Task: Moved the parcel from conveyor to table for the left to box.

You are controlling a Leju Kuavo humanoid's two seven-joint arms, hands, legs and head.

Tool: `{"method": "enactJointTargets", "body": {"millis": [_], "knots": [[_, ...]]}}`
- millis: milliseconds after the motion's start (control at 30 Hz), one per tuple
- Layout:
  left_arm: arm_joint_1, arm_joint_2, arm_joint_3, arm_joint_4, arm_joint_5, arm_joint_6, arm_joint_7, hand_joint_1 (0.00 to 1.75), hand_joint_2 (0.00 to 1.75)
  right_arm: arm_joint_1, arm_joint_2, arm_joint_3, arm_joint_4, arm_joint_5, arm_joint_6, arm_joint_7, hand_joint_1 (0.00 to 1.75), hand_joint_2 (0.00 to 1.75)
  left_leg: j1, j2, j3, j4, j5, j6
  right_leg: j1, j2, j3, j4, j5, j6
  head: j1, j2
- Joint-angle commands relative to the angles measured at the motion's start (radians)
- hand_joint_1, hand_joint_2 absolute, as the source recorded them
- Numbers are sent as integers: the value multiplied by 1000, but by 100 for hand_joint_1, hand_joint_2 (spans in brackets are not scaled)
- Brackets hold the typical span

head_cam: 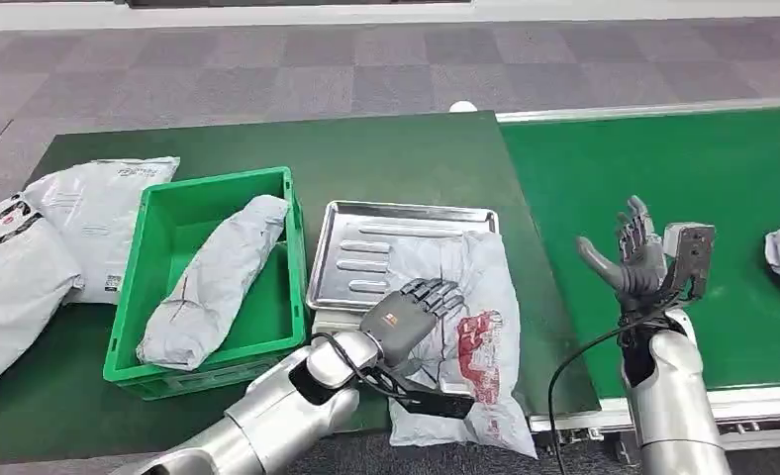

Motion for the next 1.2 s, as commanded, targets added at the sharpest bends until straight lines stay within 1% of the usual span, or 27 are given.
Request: {"method": "enactJointTargets", "body": {"millis": [33,100,133,167,233,267,300,333,400,500,533,600,667,700,767,833,900,967,1133,1200], "knots": [[-38,-7,-87,150,-8,-17,-3,0,175,-43,17,9,69,-3,1,4,0,175,0,4,1,-3,2,2,0,2,0,-4,3,-2,0,0],[-38,-7,-87,150,-8,-17,-3,0,175,-43,17,9,69,-3,1,4,0,175,-1,2,1,-1,2,3,0,0,1,-2,2,-1,0,0],[-49,-10,-114,164,-38,-36,6,0,175,-41,17,7,64,-6,6,2,0,175,-1,2,1,-1,2,3,0,-1,2,-1,2,-1,0,0],[-53,-15,-127,173,-55,-41,11,0,175,-37,18,5,54,-7,6,1,0,175,-1,3,0,-3,4,4,0,0,1,-4,4,-2,0,0],[-68,-35,-150,219,-84,-76,23,0,175,-31,20,4,38,-9,13,3,0,175,-1,1,1,-1,3,4,-1,-2,1,-1,3,0,0,0],[-69,-43,-142,233,-78,-83,5,0,175,-29,22,3,34,-9,13,3,0,175,-1,2,1,-2,4,4,-1,-1,1,-2,4,0,0,0],[-69,-44,-136,234,-73,-83,0,129,175,-29,22,2,33,-9,13,3,0,175,-1,1,0,-2,5,4,0,-2,1,-3,4,0,0,0],[-71,-50,-123,240,-64,-78,-19,175,175,-21,23,-4,22,-10,14,3,0,175,-1,0,1,-1,4,4,-1,-2,2,-1,4,1,0,0],[-72,-50,-112,225,-58,-66,-35,175,175,-6,23,-19,5,-11,13,4,0,175,-1,2,0,-4,7,5,0,-1,1,-5,7,0,0,0],[-74,-40,-90,169,-39,-52,-64,175,175,15,26,-41,-22,-12,19,7,0,175,-2,-3,1,-1,5,5,-2,-5,4,-2,4,2,0,0],[-64,-29,-68,124,-13,-43,-87,175,175,22,27,-48,-33,-10,22,11,0,175,-1,-1,-1,-3,8,6,-1,-4,2,-5,7,1,0,0],[-48,-3,-47,47,19,-35,-111,175,175,43,26,-52,-53,-10,25,13,0,175,-2,-2,1,-1,6,5,-2,-4,4,-2,5,3,0,0],[-37,16,-38,2,41,-44,-130,175,175,46,23,-52,-52,-10,29,17,0,175,-2,-1,1,-2,7,5,-1,-3,3,-4,7,1,0,0],[-37,26,-38,-18,44,-52,-128,175,175,44,22,-53,-49,-10,29,17,0,175,-3,-2,3,-1,6,4,-2,-4,5,-2,5,2,0,0],[-34,58,-31,-84,53,-55,-124,175,175,41,20,-56,-45,-9,29,18,0,175,-2,2,2,-5,8,5,-1,-1,3,-6,8,0,0,0],[-32,85,-17,-152,71,-62,-117,175,175,40,20,-59,-46,-7,33,23,0,175,-2,0,1,-1,6,4,-2,-2,2,-2,5,2,0,0],[-26,111,5,-220,93,-67,-114,175,175,34,20,-58,-38,-4,40,28,0,175,-2,2,0,-3,7,5,-1,0,0,-3,6,1,0,0],[-27,124,11,-251,102,-83,-113,175,175,28,21,-58,-30,-3,40,28,0,175,-2,2,-1,-2,6,4,-2,1,-2,-2,6,1,0,0],[-27,124,11,-251,102,-83,-113,175,175,28,21,-58,-30,-3,40,28,0,175,-2,1,-3,-1,6,4,-2,0,-4,-1,5,2,0,0],[-27,124,11,-251,102,-83,-113,175,175,28,21,-58,-30,-3,40,28,0,175,-2,2,-3,-2,6,5,-1,1,-4,-2,6,1,0,0]]}}
